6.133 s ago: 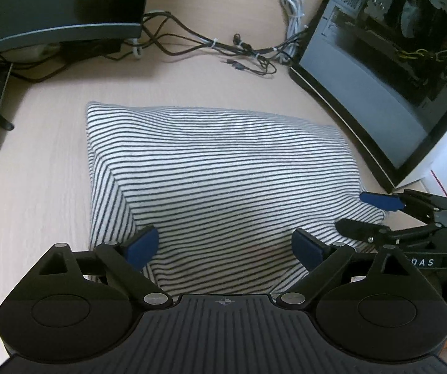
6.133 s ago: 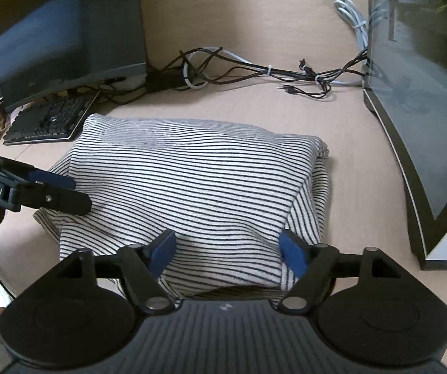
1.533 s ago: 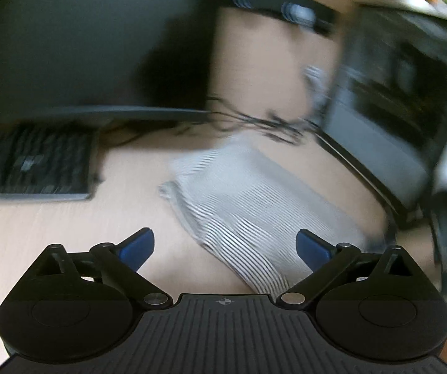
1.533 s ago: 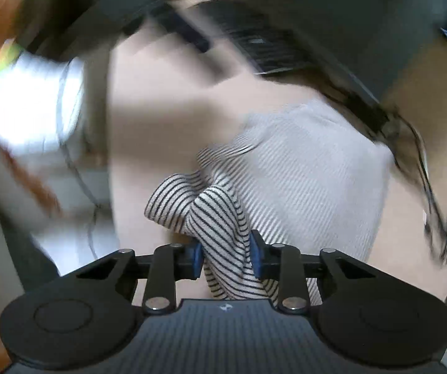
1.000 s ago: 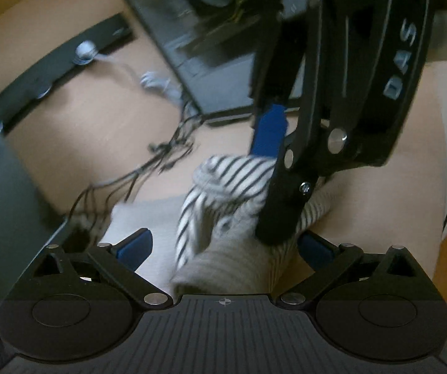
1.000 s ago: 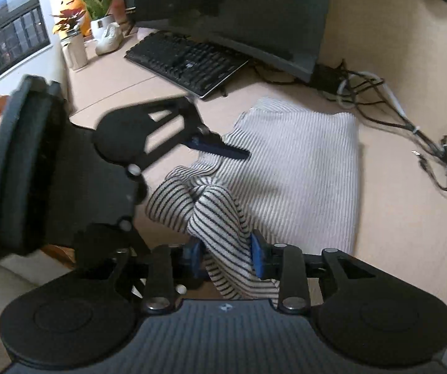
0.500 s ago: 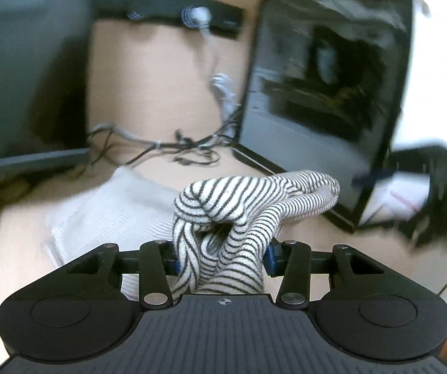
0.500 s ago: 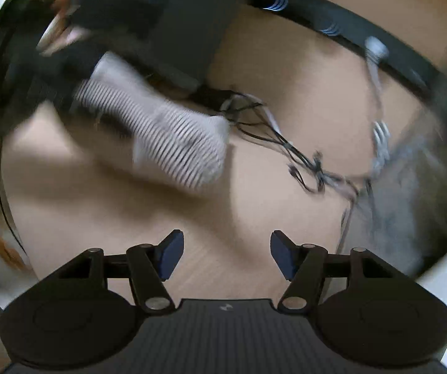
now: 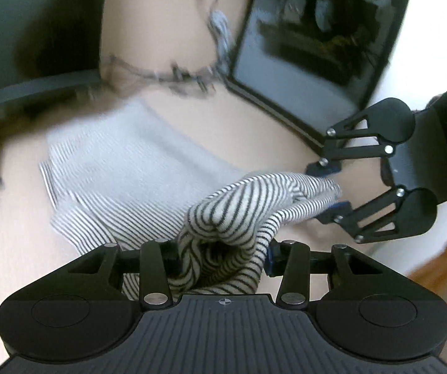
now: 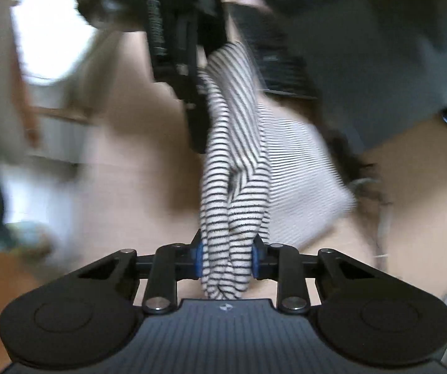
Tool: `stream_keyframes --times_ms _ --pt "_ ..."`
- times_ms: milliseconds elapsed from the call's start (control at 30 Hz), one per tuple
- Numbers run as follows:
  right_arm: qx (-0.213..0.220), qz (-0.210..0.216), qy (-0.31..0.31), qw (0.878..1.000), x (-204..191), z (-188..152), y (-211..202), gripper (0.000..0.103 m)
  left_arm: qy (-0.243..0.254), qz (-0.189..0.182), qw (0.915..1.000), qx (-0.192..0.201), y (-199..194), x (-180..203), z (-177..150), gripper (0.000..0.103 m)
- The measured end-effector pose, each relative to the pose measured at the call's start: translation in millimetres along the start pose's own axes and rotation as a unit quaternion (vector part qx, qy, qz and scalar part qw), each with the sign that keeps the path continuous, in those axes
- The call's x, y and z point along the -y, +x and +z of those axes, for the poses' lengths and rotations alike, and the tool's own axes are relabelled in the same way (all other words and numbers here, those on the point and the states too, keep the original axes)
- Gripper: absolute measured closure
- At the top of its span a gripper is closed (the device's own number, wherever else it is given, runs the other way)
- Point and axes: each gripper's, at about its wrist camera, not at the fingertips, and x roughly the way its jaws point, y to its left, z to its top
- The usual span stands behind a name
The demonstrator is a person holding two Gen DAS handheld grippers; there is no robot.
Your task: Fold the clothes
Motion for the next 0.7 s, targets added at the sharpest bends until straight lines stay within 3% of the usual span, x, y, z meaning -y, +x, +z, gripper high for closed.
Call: stream_keyframes --times_ms 133,233,367,500,633,700 --pt "-0.01 0.068 0.065 0.996 -18.9 5.3 -22.5 0.078 -0.03 -0.081 0.9963 -0.001 -9.2 -1.0 0.2 0.055" --pt "-0.002 0.064 0.166 0.984 0.5 8.5 -49.2 0.079 -0.052 -0.142 0.9885 -0.002 -16.1 -1.8 0.3 0.056" --pt "0.012 0.054 0.297 0.953 25.2 10.3 -86.8 0.08 -0.081 -0.221 0.9718 -0.003 -25.4 -2.9 0.5 0.054" --pt "0.034 0.033 0.408 0.912 49.8 -4.9 -118.5 0.08 -0.11 -0.298 0.9483 -0.005 -33.9 -4.4 0.6 0.045" --pt "0.028 0.0 0.469 0.883 57.2 -25.1 -114.3 0.08 -0.16 -0.286 0.9445 -0.015 -11.9 -26.2 -4.5 0.028" --pt "0.024 -0.001 0.47 0.882 60.1 -29.7 -106.1 0.081 -0.185 -0.28 0.9417 -0.02 -0.8 -37.1 -7.0 0.017"
